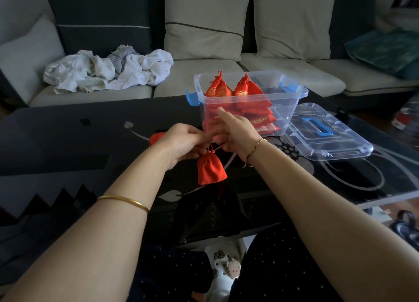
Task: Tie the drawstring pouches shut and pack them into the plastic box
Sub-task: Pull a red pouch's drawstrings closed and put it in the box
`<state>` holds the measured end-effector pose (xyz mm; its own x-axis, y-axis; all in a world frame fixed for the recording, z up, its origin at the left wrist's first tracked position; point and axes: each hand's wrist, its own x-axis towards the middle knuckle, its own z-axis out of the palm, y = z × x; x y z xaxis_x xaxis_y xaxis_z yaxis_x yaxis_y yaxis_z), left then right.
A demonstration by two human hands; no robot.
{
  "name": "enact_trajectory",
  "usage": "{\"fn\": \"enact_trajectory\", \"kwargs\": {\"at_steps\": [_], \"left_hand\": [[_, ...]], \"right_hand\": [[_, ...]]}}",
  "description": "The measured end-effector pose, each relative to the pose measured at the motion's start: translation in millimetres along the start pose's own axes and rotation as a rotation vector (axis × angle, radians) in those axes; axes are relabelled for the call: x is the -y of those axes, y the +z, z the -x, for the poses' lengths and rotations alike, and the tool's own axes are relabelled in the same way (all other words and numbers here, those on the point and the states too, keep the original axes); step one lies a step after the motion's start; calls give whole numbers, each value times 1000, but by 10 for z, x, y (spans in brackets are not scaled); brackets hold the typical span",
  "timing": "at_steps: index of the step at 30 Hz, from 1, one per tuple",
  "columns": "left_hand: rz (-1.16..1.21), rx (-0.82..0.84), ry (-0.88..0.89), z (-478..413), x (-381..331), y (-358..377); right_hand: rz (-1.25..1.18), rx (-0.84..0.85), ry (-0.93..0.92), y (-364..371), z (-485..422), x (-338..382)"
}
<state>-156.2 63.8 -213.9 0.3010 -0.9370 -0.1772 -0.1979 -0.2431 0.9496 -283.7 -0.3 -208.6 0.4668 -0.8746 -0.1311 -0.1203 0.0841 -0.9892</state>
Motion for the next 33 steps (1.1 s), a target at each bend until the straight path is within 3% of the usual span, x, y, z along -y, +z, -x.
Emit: {"fn": "enact_trajectory", "kwargs": {"at_steps": [4,11,17,21,33], "left_hand": [[12,-20,7,12,-13,2],[-31,-117,45,-4,-1,1],[-25,-180,66,-26,3,13],[-18,-202,59,-32,-6,26],[99,-260,-19,-42,-31,12]], "right_hand": [[56,105,98,24,7,-22],[277,56,-110,59,-1,-47],[296,33,-190,47,4,-60],[373,56,-286,47,27,-73],[737,-90,-592,122,58,-13]]}}
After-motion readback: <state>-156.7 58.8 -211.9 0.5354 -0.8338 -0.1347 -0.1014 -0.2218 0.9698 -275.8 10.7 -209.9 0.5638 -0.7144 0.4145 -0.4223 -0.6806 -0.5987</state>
